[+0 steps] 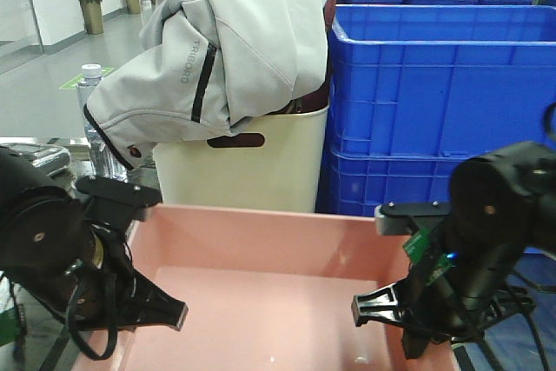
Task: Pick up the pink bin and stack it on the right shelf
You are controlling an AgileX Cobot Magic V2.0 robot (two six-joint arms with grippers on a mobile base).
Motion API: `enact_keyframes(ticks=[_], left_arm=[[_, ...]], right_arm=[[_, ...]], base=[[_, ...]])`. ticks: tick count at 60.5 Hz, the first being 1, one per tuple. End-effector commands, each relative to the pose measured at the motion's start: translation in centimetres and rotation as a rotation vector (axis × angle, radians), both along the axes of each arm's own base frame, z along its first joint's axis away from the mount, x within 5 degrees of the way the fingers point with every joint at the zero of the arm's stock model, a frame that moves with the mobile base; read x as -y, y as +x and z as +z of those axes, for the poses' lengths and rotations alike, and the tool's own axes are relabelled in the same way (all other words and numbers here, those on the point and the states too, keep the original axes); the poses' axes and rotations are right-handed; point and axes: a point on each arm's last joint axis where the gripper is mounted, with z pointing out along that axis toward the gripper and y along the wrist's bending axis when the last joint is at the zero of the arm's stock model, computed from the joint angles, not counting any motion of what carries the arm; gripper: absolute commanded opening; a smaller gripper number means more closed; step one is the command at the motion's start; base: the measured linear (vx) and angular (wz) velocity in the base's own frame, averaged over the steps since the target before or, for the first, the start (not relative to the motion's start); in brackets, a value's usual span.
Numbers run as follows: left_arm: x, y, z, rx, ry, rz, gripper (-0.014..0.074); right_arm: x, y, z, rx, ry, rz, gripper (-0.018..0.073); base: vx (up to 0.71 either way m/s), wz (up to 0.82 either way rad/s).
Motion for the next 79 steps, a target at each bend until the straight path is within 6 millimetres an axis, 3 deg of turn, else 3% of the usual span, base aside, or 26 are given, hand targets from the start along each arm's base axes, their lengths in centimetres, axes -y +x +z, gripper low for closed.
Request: enact_keyframes(ticks=[1, 9, 20, 28, 35, 49, 64, 72, 79], left_arm=[[-0.4, 0.5, 0.8, 0.011, -0.021, -0.038, 0.0202], [-0.4, 1.1, -0.4, -0.056, -0.011, -0.026, 0.0293], [-0.3, 1.0, -0.3, -0.06, -0.016, -0.041, 0.047], [-0.6, 0.1, 1.2, -0.017, -0.036, -0.101, 0.0547], [-1.0, -1.4, 3.3, 0.041, -0.068, -0.161, 0.0547], [-2.9, -7.9, 7.0, 0.18, -0.232, -0.315, 0.0519], [-6.1, -16.5, 6.3, 0.401, -0.399, -0.467, 0.0512], [-7.9, -20.0, 4.9, 0.502, -0.427, -0.49, 0.0512], [-9.2, -22.3, 3.3, 0.583, -0.447, -0.483, 0.0512]], right_arm=[[0.0, 0.8, 1.5, 0.067, 0.003, 0.023, 0.0171], [-0.2, 1.4, 1.0, 0.056, -0.001, 0.027, 0.0237], [0.0, 1.0, 1.7, 0.077, 0.004, 0.04, 0.0427], [0.4, -0.1, 3.7, 0.142, 0.023, 0.071, 0.054], [0.8, -2.1, 6.0, 0.234, 0.045, 0.127, 0.0557], [1.9, -9.2, 7.6, 0.462, 0.09, 0.322, 0.0539], [5.5, -16.7, 7.1, 0.605, 0.124, 0.426, 0.0539], [7.3, -19.9, 6.0, 0.657, 0.135, 0.443, 0.0539], [8.2, -21.4, 4.3, 0.676, 0.128, 0.461, 0.0539]], base=[[0.0, 0.0], [0.0, 0.0], [0.0, 0.0], [0.0, 0.0], [0.0, 0.0], [0.0, 0.0], [0.0, 0.0], [0.0, 0.0], [0.0, 0.0]])
